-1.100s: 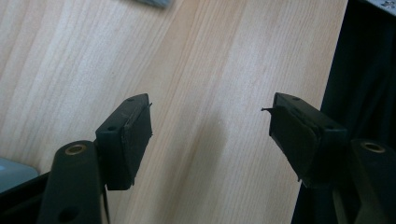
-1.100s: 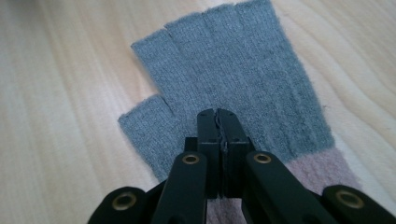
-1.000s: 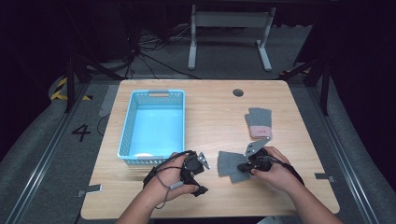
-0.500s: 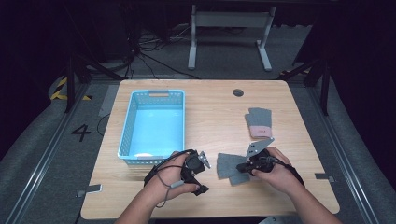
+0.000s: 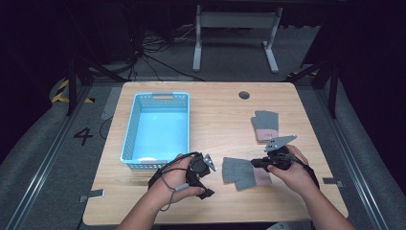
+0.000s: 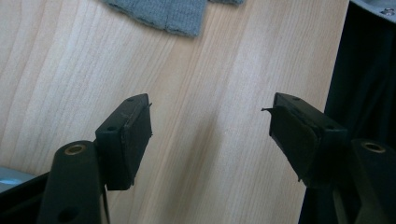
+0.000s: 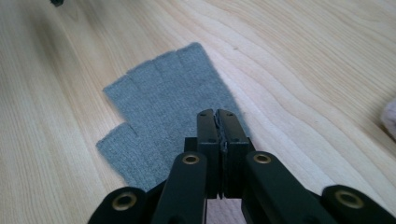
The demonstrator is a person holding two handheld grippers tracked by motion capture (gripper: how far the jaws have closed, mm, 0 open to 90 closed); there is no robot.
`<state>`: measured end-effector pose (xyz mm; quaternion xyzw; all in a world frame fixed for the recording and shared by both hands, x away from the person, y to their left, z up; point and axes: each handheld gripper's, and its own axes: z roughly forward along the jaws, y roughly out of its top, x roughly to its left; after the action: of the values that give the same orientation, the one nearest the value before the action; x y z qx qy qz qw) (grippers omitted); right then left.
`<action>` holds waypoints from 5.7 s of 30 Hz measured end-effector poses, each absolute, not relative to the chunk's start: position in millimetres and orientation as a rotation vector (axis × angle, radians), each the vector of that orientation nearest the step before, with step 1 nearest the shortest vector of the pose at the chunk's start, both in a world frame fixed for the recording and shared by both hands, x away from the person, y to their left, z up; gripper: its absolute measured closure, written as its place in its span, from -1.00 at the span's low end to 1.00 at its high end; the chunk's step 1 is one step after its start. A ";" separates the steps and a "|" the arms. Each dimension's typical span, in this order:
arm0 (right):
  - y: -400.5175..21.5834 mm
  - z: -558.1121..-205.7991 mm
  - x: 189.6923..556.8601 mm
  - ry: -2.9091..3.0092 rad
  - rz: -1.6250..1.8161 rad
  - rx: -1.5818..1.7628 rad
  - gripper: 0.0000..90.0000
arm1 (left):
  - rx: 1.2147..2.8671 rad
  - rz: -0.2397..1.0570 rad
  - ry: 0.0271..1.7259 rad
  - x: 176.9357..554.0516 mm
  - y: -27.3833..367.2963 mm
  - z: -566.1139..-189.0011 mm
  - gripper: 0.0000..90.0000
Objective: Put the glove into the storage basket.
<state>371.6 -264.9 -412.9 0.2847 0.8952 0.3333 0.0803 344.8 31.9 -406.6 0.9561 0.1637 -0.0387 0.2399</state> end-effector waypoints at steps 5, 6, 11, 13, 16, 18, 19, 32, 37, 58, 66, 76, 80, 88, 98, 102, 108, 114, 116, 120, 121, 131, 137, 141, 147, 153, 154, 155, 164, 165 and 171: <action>-270.6 -406.3 377.4 2.659 0.982 0.923 1.00 | 2.618 -0.105 0.455 346.7 33.2 -406.3 -0.33; -271.1 -405.0 380.0 2.657 0.969 0.923 1.00 | 2.621 -0.104 0.456 346.9 33.4 -406.4 -0.33; -272.7 -398.1 396.6 2.641 0.935 0.970 1.00 | 2.614 -0.098 0.462 346.9 35.3 -404.7 -0.33; -272.8 -396.5 403.8 2.638 0.917 0.981 1.00 | 2.614 -0.090 0.465 346.3 36.4 -402.7 -0.33; -272.5 -396.1 413.8 2.626 0.904 1.006 1.00 | 2.606 -0.081 0.464 345.2 37.6 -399.9 -0.34; -271.5 -396.1 421.0 2.612 0.882 1.016 1.00 | 2.606 -0.078 0.457 345.0 38.7 -398.7 -0.34; -271.0 -396.2 423.4 2.609 0.879 1.021 1.00 | 2.607 -0.076 0.462 344.9 39.2 -398.4 -0.34; -265.0 -414.2 467.5 2.562 0.800 1.107 1.00 | 2.598 -0.063 0.465 345.9 42.8 -395.6 -0.34; -267.3 -424.1 475.2 2.568 0.766 1.133 1.00 | 2.600 -0.066 0.465 346.0 43.7 -394.9 -0.34; -302.3 -429.7 473.5 2.536 0.694 1.220 1.00 | 2.606 -0.073 0.460 346.3 42.9 -396.0 -0.34; -317.1 -433.8 471.7 2.512 0.697 1.257 1.00 | 2.606 -0.074 0.458 346.6 42.8 -396.0 -0.35; -328.3 -435.4 470.1 2.493 0.690 1.293 1.00 | 2.605 -0.080 0.466 346.2 43.3 -396.6 -0.35; -325.8 -430.6 467.5 2.495 0.719 1.283 0.96 | 2.601 -0.082 0.468 346.9 43.2 -396.4 -0.35; -322.2 -407.9 474.1 2.479 0.779 1.269 0.73 | 2.598 -0.079 0.472 346.8 44.9 -397.0 -0.35; -320.4 -399.8 498.7 2.426 0.767 1.293 0.23 | 2.597 -0.078 0.475 346.9 46.8 -397.0 -0.35; -322.7 -401.5 510.1 2.408 0.755 1.317 0.15 | 2.600 -0.080 0.488 346.1 47.6 -397.1 -0.35; -328.0 -406.4 523.5 2.392 0.749 1.344 0.06 | 2.597 -0.079 0.487 346.0 48.3 -396.8 -0.35; -331.6 -415.1 532.6 2.375 0.732 1.385 0.03 | 2.602 -0.083 0.485 346.5 47.9 -398.3 -0.35; -331.9 -419.0 535.4 2.375 0.723 1.389 0.02 | 2.606 -0.087 0.487 346.2 47.7 -398.6 -0.35; -332.4 -425.3 539.5 2.377 0.714 1.396 -0.01 | 2.602 -0.085 0.484 346.5 47.8 -398.8 -0.35; -332.7 -426.8 540.4 2.381 0.711 1.397 -0.01 | 2.602 -0.084 0.483 346.5 47.8 -398.8 -0.35; -332.9 -432.8 543.3 2.393 0.676 1.401 0.14 | 2.606 -0.083 0.477 346.1 47.2 -398.8 -0.35; -331.9 -432.3 543.4 2.394 0.657 1.401 0.35 | 2.609 -0.087 0.475 345.7 46.7 -399.2 -0.35; -332.2 -431.5 543.5 2.397 0.651 1.403 0.55 | 2.608 -0.087 0.475 345.7 46.9 -398.9 -0.35; -330.3 -430.2 542.9 2.406 0.632 1.395 0.74 | 2.609 -0.086 0.476 345.9 46.8 -399.5 -0.35; -329.6 -428.1 542.2 2.403 0.626 1.390 0.81 | 2.607 -0.084 0.476 346.3 47.5 -399.0 -0.35; -329.7 -427.6 542.0 2.401 0.630 1.388 0.82 | 2.608 -0.087 0.481 346.1 47.7 -398.8 -0.35; -330.0 -426.4 541.7 2.402 0.633 1.389 0.84 | 2.606 -0.086 0.483 345.9 47.7 -398.8 -0.35; -332.1 -410.5 531.7 2.399 0.682 1.371 0.88 | 2.602 -0.081 0.479 345.3 47.4 -398.1 -0.35; -331.8 -408.1 530.1 2.396 0.692 1.371 0.88 | 2.602 -0.081 0.478 345.3 47.3 -398.0 -0.35; -328.5 -392.3 518.1 2.409 0.744 1.324 0.88 | 2.602 -0.085 0.477 345.3 46.8 -398.3 -0.35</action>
<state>518.1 -328.5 -392.3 0.4598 0.8369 0.2585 0.1463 345.3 46.8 -398.3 0.9531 0.1746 -0.0311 0.2452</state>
